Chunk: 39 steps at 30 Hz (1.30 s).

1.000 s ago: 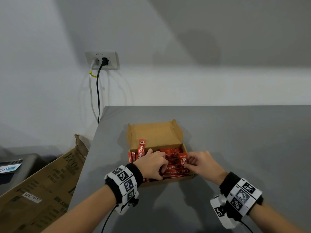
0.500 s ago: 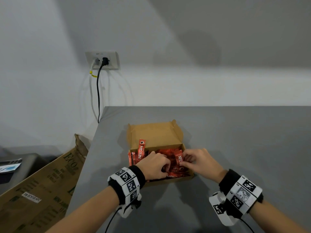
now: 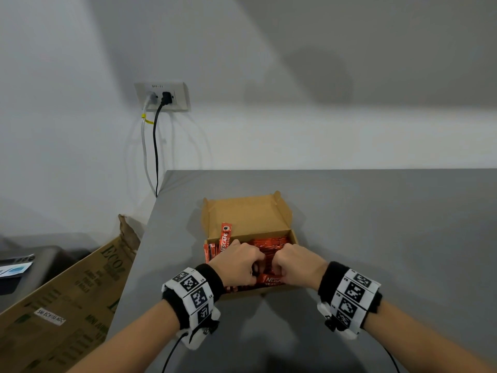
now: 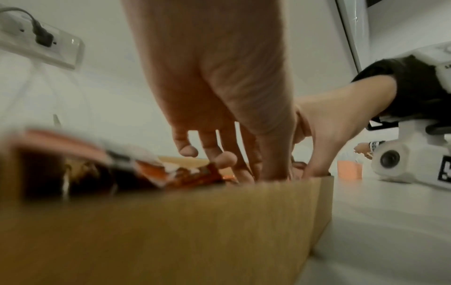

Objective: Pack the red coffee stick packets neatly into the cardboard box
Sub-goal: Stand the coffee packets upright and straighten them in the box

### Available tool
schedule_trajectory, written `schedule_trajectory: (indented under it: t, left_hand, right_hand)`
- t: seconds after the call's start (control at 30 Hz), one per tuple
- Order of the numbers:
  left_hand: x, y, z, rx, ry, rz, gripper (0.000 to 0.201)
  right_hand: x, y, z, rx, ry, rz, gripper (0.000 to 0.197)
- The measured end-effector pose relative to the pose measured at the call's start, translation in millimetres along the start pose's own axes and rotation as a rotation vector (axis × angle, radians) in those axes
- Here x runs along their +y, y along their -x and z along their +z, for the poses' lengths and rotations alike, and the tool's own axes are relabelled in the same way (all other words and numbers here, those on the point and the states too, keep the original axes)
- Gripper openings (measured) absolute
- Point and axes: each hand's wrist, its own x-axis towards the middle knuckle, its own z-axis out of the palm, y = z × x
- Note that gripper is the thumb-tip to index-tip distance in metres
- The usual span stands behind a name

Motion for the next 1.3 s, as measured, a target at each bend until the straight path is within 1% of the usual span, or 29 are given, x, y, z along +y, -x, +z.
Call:
schedule_trajectory:
  t: [0.1, 0.17, 0.2, 0.33, 0.4, 0.5, 0.63, 0.77, 0.83, 0.93, 1.03, 1.13, 1.3]
  left_hand:
    - [1.3, 2.3, -4.9, 0.010, 0.085, 0.023, 0.012]
    - [1.8, 1.5, -3.4, -0.001, 0.155, 0.029, 0.018]
    - [2.3, 0.6, -1.5, -0.022, 0.149, 0.029, 0.019]
    - [4.9, -1.9, 9.0, -0.061, 0.067, 0.043, 0.008]
    - [5.7, -2.2, 10.2, -0.057, 0.045, 0.031, 0.007]
    - [7.0, -2.9, 9.7, -0.048, 0.011, 0.024, 0.006]
    - [9.5, -3.7, 9.8, -0.051, -0.009, 0.035, 0.005]
    - [9.3, -3.2, 9.0, -0.052, -0.007, 0.030, 0.005]
    - [10.1, -2.4, 8.1, -0.044, -0.020, 0.033, 0.005]
    - [11.8, -1.4, 7.2, -0.026, -0.045, 0.040, 0.005]
    - [14.5, -0.8, 5.5, -0.029, -0.069, 0.041, 0.007]
    - [14.3, 0.0, 4.2, -0.038, -0.058, 0.046, 0.008]
    - [8.1, 0.9, 0.5, -0.081, 0.053, 0.053, 0.007]
  right_hand:
    - [-3.3, -5.5, 1.6, -0.026, 0.027, -0.008, 0.015]
    - [-4.5, -7.9, 0.9, -0.041, 0.020, -0.018, 0.015]
    - [-4.5, -8.7, 1.0, -0.048, 0.007, -0.024, 0.014]
    - [4.0, -3.8, -5.9, -0.082, -0.093, 0.010, 0.010]
    - [10.8, 2.4, -10.8, -0.080, -0.009, 0.020, 0.014]
    - [14.9, 8.3, -10.4, -0.060, 0.187, -0.024, 0.012]
    - [17.2, 6.2, -6.2, -0.104, 0.215, -0.023, 0.011]
    - [18.8, 4.0, -1.4, -0.088, 0.163, -0.022, 0.004]
    - [20.6, 5.1, 2.6, -0.068, 0.102, -0.009, 0.009]
    - [22.1, 6.6, 5.9, -0.031, 0.084, -0.006, 0.012]
    - [21.3, 6.1, 4.6, -0.046, 0.078, -0.012, 0.012]
    - [23.5, 5.7, -0.4, -0.079, 0.005, 0.001, 0.014]
    - [25.8, 9.4, -5.0, -0.115, -0.060, 0.003, 0.014]
